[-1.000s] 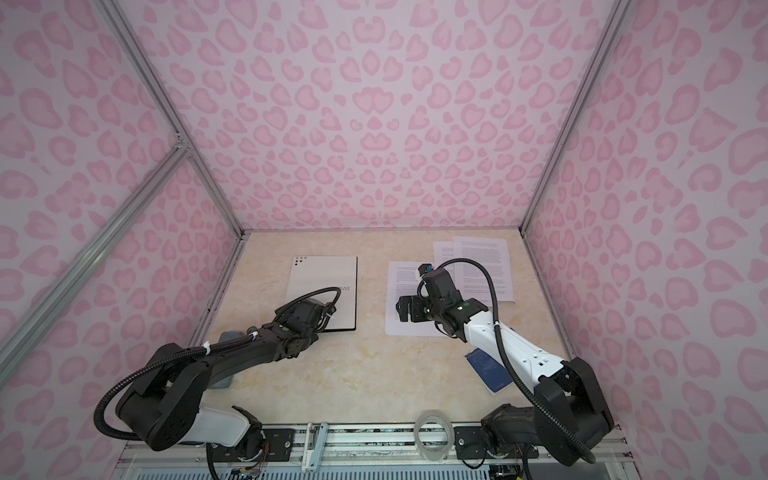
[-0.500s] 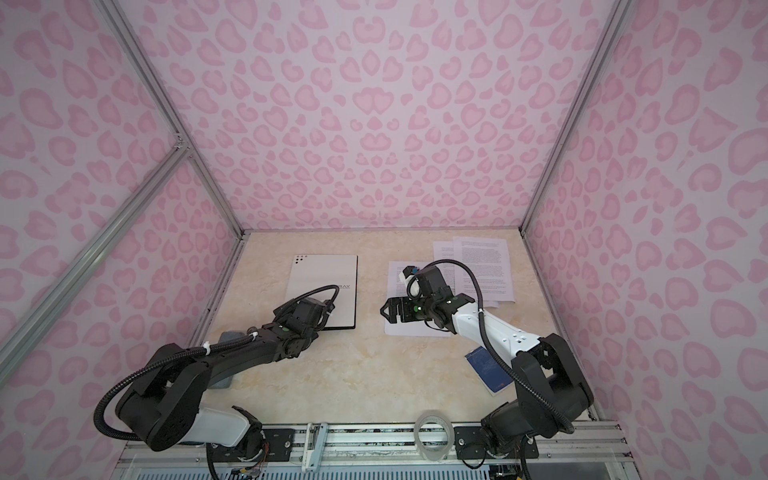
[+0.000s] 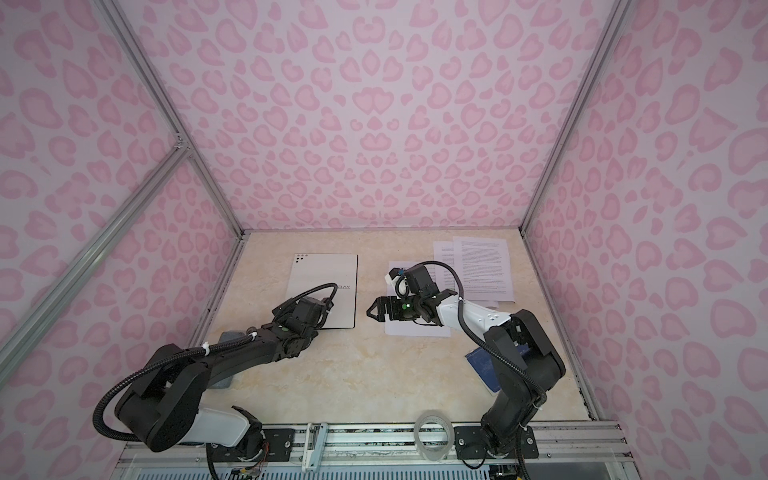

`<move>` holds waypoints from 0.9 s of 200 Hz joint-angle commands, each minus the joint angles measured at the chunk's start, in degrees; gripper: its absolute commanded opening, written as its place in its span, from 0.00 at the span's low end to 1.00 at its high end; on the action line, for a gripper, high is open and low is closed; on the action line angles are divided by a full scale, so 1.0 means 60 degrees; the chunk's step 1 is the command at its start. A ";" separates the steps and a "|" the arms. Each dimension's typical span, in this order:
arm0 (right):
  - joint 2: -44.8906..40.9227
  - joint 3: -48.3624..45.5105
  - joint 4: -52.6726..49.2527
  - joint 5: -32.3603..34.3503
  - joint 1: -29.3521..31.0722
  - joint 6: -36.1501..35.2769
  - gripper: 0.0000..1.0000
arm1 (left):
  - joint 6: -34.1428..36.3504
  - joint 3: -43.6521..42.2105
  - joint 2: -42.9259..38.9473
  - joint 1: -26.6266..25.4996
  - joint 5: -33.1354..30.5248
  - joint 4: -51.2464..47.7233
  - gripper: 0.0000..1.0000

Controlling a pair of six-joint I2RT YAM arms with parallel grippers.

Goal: Put the files into the folder

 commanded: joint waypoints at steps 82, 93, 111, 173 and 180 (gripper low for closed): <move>0.0669 0.0253 0.0638 -0.0430 0.0065 0.0311 1.00 | 0.1096 -0.0211 0.0902 0.0015 -0.0734 0.1292 0.97; 0.0687 0.0297 0.0589 -0.0430 0.0074 0.0276 1.00 | 0.1139 -0.0249 0.1065 0.0022 -0.0915 0.1598 0.97; 0.0716 0.0383 0.0527 -0.0430 0.0061 0.0197 1.00 | 0.1120 -0.0267 0.1081 0.0022 -0.1061 0.1924 0.97; 0.1195 0.0711 0.0677 -0.0699 0.0061 0.0301 1.00 | 0.0981 -0.0417 0.0897 0.0022 -0.1325 0.2973 0.97; 0.1249 0.0752 0.0734 -0.0737 0.0076 0.0342 1.00 | 0.0966 -0.0409 0.0962 0.0022 -0.1419 0.3121 0.97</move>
